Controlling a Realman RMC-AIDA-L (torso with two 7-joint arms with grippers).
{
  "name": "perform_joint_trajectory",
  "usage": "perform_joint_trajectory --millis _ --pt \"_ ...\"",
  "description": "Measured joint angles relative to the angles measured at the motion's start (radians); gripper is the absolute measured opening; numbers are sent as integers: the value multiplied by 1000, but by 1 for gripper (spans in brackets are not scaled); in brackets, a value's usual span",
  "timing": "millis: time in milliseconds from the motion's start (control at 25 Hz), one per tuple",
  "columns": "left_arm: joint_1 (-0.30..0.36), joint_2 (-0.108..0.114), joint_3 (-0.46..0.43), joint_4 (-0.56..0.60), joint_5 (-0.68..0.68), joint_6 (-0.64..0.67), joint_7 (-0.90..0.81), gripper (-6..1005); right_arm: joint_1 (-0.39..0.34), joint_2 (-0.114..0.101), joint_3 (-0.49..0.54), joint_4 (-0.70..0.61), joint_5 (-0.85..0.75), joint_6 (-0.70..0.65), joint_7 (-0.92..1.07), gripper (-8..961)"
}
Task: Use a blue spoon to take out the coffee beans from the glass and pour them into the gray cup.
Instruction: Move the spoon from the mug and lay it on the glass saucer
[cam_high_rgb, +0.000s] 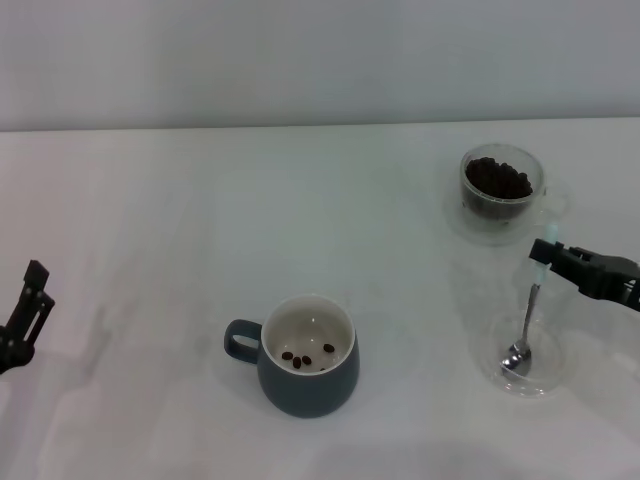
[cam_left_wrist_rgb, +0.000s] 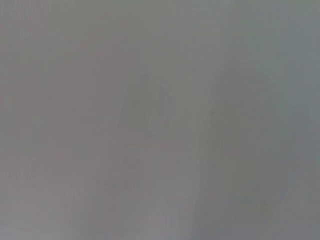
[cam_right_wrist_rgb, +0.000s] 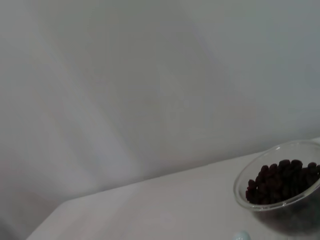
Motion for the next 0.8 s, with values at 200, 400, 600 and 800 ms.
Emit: perform_joint_trajectory --millis 200,400,600,800 --pt "-8 0 -1 1 -1 0 0 802 0 6 -8 0 -1 6 14 160" --pt "-8 1 -1 2 -1 0 0 802 13 8 -29 2 -3 44 56 158" --pt "-9 0 0 3 -1 1 0 801 41 10 -69 5 -10 82 100 152" --pt "-9 0 0 3 -1 3 0 802 52 15 -69 0 -12 98 115 154"
